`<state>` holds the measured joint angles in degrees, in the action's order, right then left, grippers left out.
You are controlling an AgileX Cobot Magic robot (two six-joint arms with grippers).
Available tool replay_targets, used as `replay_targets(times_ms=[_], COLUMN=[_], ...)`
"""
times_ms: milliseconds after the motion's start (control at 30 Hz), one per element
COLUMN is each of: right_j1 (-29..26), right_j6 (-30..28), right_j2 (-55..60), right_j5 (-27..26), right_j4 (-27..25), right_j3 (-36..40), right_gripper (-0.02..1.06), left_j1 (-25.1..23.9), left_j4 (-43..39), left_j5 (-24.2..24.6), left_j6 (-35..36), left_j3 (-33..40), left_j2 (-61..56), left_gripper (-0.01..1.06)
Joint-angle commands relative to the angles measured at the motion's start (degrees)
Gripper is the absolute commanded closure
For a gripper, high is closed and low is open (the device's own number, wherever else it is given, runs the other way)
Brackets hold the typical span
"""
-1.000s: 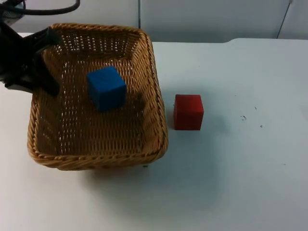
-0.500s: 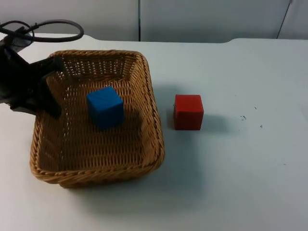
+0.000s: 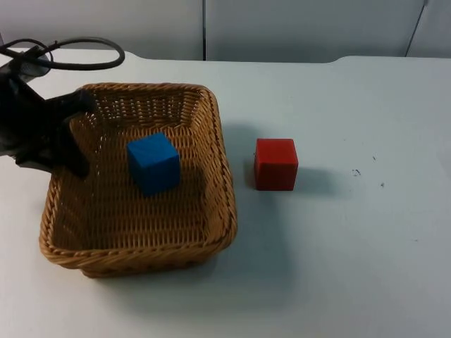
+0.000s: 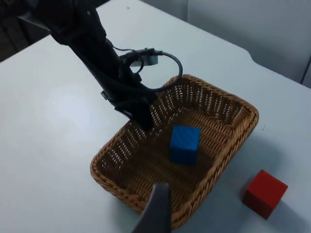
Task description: Pick up the basket with the left hand and place the blue cube into the basket with the right hand.
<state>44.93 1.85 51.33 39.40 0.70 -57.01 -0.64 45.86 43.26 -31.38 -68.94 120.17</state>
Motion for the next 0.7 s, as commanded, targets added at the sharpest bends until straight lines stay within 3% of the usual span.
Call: replay_targets(times_ms=[0,433,533,633,667], right_j1=[0.2,0.2,0.2,0.2,0.2], right_j6=[0.9,1.4,1.7,1.7,1.7], right_j2=[-2.1,-5.3,-5.3,-5.3,-5.3], right_j5=[0.1,2.8,3.2,3.2,3.2], right_j4=[0.6,0.6,0.6,0.6,0.6], right_j3=[0.3,0.3,0.3,0.3,0.3], right_gripper=[0.25,0.25,0.25,0.25,0.25], left_j1=[0.2,0.2,0.2,0.2,0.2], left_j4=[-2.3,-4.2,-4.5,-4.7,-4.7], left_j5=[-2.1,-4.5,-5.2,-5.2,-5.2], left_j6=[-1.7,-1.7,-1.7,-3.1,-3.1], left_j3=[-0.5,-0.5,-0.5,-1.7,-1.7], left_j2=[0.0,-0.1,-0.2,-0.5,-0.5], left_gripper=[1.05,1.02,0.93,0.63,0.63])
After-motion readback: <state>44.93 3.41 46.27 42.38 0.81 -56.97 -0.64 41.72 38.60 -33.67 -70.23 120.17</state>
